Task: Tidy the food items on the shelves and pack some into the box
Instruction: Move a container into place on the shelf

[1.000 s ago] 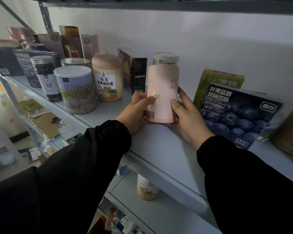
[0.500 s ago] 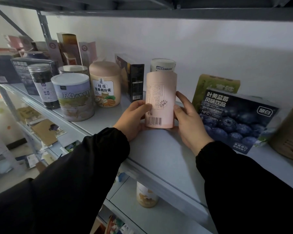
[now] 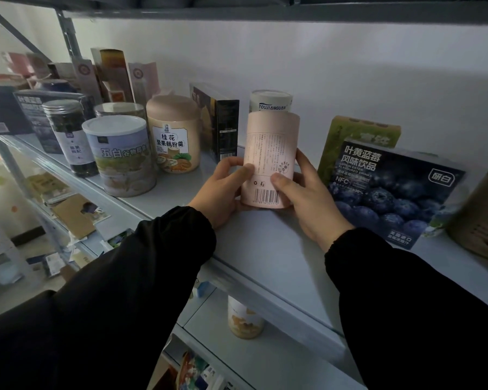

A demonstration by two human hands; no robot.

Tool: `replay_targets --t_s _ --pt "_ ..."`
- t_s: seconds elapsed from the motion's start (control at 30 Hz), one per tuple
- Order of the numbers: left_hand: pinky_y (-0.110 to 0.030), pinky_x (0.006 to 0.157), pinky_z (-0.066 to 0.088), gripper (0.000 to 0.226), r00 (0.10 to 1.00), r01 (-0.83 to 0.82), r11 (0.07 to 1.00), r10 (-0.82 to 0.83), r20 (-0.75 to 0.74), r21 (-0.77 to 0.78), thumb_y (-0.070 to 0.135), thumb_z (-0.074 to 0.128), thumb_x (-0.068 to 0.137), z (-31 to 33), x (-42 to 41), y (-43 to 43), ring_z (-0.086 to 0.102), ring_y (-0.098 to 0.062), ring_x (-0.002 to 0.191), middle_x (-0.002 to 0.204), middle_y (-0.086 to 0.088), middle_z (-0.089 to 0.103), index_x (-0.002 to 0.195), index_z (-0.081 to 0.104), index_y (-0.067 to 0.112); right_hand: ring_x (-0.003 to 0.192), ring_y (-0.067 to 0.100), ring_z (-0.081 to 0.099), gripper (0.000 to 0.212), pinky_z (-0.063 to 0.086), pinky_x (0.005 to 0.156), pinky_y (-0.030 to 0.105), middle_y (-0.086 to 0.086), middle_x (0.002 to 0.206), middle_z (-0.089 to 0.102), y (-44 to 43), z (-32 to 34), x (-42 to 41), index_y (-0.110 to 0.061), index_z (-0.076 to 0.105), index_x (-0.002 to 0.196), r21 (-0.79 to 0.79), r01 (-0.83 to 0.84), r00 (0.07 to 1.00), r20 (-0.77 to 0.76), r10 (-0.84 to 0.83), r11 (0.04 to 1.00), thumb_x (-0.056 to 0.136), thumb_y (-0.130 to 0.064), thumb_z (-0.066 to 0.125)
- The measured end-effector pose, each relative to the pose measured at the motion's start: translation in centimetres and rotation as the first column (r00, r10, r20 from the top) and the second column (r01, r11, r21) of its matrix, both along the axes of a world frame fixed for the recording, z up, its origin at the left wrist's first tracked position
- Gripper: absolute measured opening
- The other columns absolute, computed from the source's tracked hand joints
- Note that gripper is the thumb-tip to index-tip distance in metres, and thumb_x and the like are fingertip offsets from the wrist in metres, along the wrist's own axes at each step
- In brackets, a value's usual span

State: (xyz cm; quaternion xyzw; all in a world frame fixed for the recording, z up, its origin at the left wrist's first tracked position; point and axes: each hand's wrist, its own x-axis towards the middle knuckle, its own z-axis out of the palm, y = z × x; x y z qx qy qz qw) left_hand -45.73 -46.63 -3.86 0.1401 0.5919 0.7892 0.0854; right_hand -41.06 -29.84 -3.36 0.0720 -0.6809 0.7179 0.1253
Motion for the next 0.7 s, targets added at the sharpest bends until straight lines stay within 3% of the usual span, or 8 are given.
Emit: replay_targets --t_s 0.1,0.2,0.27,0.33,0.43,0.5,0.6,0.7 --pt "-0.044 0.067 0.063 0.012 0.999 -0.016 1.0 0.015 0.031 0.009 0.027 0.053 0.108 -0.2 -0.3 0.0 0.069 -0.025 0.094 0.104 -0.005 0.073 0.114 0.056 0.018 0.112 0.029 0.073 0.063 0.061 0.089 0.05 0.008 0.126 0.074 0.1 0.0 0.0 -0.027 0.042 0.155 -0.059 -0.016 1.0 0.012 0.017 0.998 0.099 -0.009 0.063" --pt "-0.042 0.069 0.061 0.03 0.994 -0.042 0.998 0.037 0.105 0.045 0.037 0.056 0.104 -0.2 -0.8 0.0 0.07 -0.026 0.097 0.114 -0.01 0.074 0.123 0.064 0.016 0.102 0.022 0.076 0.054 0.063 0.08 0.046 0.001 0.11 0.079 0.0 0.2 0.1 -0.022 0.044 0.153 -0.153 -0.039 0.998 0.048 0.047 0.987 0.103 -0.002 0.053" --pt "-0.038 0.063 0.059 0.027 0.991 -0.059 0.997 0.053 0.126 0.04 0.036 0.052 0.106 0.0 -0.9 0.0 0.073 -0.018 0.084 0.096 -0.002 0.077 0.117 0.068 0.017 0.096 0.018 0.077 0.051 0.063 0.074 0.041 -0.002 0.103 0.08 0.0 0.4 0.2 -0.02 0.045 0.151 -0.188 -0.046 0.996 0.072 0.061 0.981 0.104 -0.002 0.05" --pt "-0.035 0.059 0.059 0.026 0.991 -0.042 0.999 0.039 0.125 0.029 0.035 0.049 0.108 0.0 -1.0 0.0 0.073 -0.014 0.077 0.082 0.004 0.075 0.108 0.069 0.02 0.102 0.024 0.076 0.051 0.062 0.077 0.047 0.003 0.112 0.079 -0.1 0.5 0.3 -0.018 0.045 0.152 -0.214 -0.065 0.993 0.082 0.084 0.975 0.104 -0.001 0.048" --pt "-0.048 0.082 0.062 0.032 0.99 -0.015 0.999 0.009 0.137 0.043 0.037 0.045 0.107 0.1 -0.8 0.2 0.074 -0.023 0.095 0.103 -0.005 0.075 0.112 0.071 0.018 0.111 0.032 0.073 0.051 0.061 0.08 0.057 0.012 0.127 0.073 0.0 0.5 0.4 -0.019 0.046 0.151 -0.249 -0.103 0.989 0.081 0.127 0.963 0.103 -0.001 0.044" --pt "-0.052 0.097 0.058 0.039 0.99 0.012 0.998 -0.021 0.142 0.06 0.037 0.043 0.107 0.1 -0.8 0.2 0.072 -0.031 0.111 0.122 -0.013 0.074 0.124 0.07 0.014 0.113 0.034 0.072 0.051 0.061 0.079 0.058 0.013 0.13 0.071 -0.1 0.5 0.4 -0.019 0.046 0.152 -0.256 -0.106 0.988 0.08 0.13 0.961 0.103 -0.002 0.043" --pt "-0.054 0.098 0.056 0.053 0.993 -0.007 0.997 -0.002 0.12 0.076 0.04 0.049 0.1 0.1 -0.8 0.2 0.071 -0.033 0.113 0.129 -0.016 0.07 0.14 0.056 0.006 0.102 0.027 0.076 0.051 0.062 0.072 0.051 0.008 0.118 0.076 -0.2 0.8 0.2 -0.026 0.047 0.149 -0.244 -0.044 0.994 0.089 0.067 0.969 0.105 -0.002 0.043" --pt "-0.055 0.094 0.055 0.056 0.992 -0.078 0.995 0.071 0.1 0.061 0.041 0.054 0.092 -0.1 -1.2 0.1 0.067 -0.031 0.106 0.119 -0.013 0.067 0.134 0.055 0.004 0.088 0.014 0.077 0.049 0.061 0.063 0.039 0.002 0.102 0.078 -0.1 0.9 0.1 -0.04 0.051 0.139 -0.17 0.026 0.995 0.098 -0.01 0.985 0.105 -0.005 0.045"
